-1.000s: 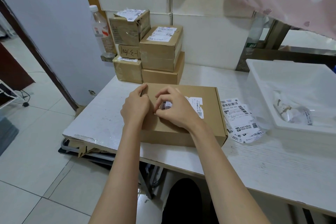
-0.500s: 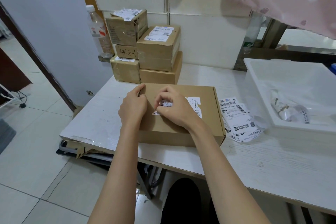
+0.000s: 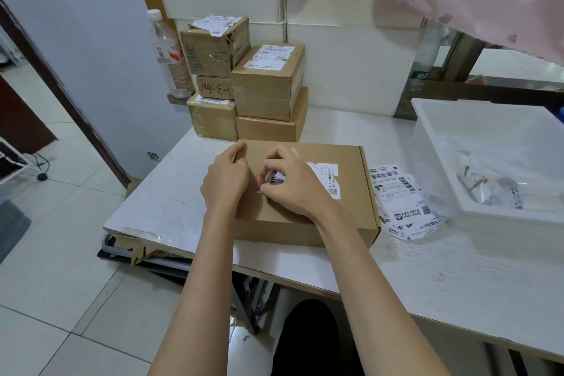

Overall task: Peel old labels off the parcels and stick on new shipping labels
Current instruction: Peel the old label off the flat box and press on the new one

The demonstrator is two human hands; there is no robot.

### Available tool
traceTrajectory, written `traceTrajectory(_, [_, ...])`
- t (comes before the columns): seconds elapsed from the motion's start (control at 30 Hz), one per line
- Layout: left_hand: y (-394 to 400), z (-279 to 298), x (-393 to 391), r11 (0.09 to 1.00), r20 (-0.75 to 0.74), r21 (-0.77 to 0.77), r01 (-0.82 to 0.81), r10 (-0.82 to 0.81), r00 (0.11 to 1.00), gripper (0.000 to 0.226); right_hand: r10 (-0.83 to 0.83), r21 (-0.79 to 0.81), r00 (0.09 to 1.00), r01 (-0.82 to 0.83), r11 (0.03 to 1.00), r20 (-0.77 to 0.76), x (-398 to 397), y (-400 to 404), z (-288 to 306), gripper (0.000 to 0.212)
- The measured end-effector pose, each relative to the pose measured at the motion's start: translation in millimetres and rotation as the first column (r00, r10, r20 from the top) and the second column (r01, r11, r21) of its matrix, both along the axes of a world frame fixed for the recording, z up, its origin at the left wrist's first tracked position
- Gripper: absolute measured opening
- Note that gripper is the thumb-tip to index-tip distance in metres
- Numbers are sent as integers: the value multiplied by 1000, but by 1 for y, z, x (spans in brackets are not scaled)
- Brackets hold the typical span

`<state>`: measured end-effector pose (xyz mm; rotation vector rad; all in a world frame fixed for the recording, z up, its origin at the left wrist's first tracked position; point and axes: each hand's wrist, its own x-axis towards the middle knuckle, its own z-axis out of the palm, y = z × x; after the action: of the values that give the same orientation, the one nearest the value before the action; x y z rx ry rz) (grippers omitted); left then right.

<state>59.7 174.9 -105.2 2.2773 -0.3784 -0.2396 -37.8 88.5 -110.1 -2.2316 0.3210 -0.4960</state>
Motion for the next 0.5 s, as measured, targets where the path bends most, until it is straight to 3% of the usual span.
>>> traceTrajectory(0.5, [1,1,-2,1000,9,1,1,-1,1000,54,3,42,1000,-4,999,29,-2,-3,0,17])
